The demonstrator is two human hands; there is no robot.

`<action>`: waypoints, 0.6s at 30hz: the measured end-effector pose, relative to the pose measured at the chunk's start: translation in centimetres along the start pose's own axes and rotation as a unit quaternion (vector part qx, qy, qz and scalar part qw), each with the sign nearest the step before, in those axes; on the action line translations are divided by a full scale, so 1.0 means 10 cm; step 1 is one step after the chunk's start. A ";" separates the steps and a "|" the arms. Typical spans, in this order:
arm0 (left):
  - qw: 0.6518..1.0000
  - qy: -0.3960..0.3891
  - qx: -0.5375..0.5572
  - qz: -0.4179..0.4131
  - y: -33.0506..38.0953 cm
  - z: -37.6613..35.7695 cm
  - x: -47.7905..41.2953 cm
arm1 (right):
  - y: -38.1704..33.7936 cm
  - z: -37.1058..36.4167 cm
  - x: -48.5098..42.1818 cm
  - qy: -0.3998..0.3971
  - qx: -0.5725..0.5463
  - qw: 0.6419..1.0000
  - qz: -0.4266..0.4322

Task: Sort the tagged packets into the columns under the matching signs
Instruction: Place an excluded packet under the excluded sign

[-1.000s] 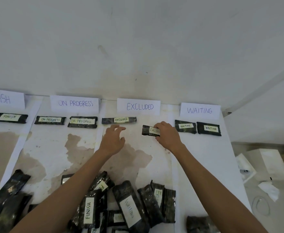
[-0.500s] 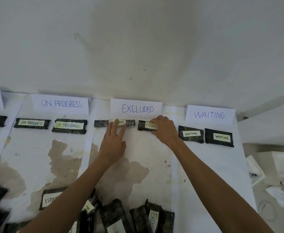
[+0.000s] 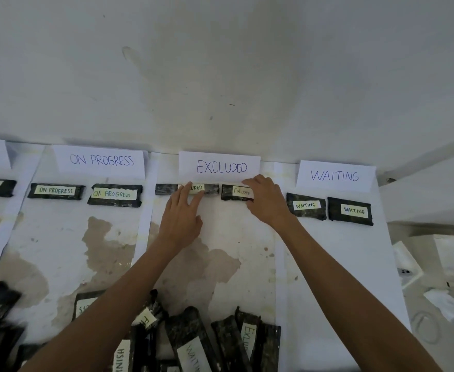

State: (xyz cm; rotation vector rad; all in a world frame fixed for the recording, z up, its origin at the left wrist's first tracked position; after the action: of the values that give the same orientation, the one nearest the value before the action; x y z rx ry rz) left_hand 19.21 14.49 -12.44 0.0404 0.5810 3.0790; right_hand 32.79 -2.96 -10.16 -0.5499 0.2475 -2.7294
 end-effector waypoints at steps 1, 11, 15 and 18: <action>1.000 0.001 -0.001 -0.008 0.01 0.03 0.02 | -0.01 0.03 0.06 -0.001 -0.010 1.000 -0.001; 0.997 -0.034 0.051 -0.051 0.34 0.28 0.72 | -0.20 0.08 1.15 -0.037 -0.087 0.995 0.010; 0.992 -0.065 0.087 -0.068 0.47 0.20 1.11 | -0.22 -0.08 1.56 -0.056 -0.083 0.995 0.010; 0.987 -0.100 0.105 -0.076 0.54 0.10 1.41 | -0.21 -0.23 1.86 -0.080 -0.085 0.993 -0.007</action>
State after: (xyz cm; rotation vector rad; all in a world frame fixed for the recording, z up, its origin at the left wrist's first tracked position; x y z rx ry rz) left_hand 5.08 10.06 -9.19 0.2882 0.8485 2.8101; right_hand 15.12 -7.61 -5.35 -0.8169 0.4401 -2.6739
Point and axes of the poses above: each hand's wrist, its own x-axis away from the middle knuckle, its own z-axis out of the back of the hand, y = z × x, the point moved 1 cm from there along -x, towards the middle knuckle, and after that the axes turned 15 degrees about -z, right-handed, at the moved point
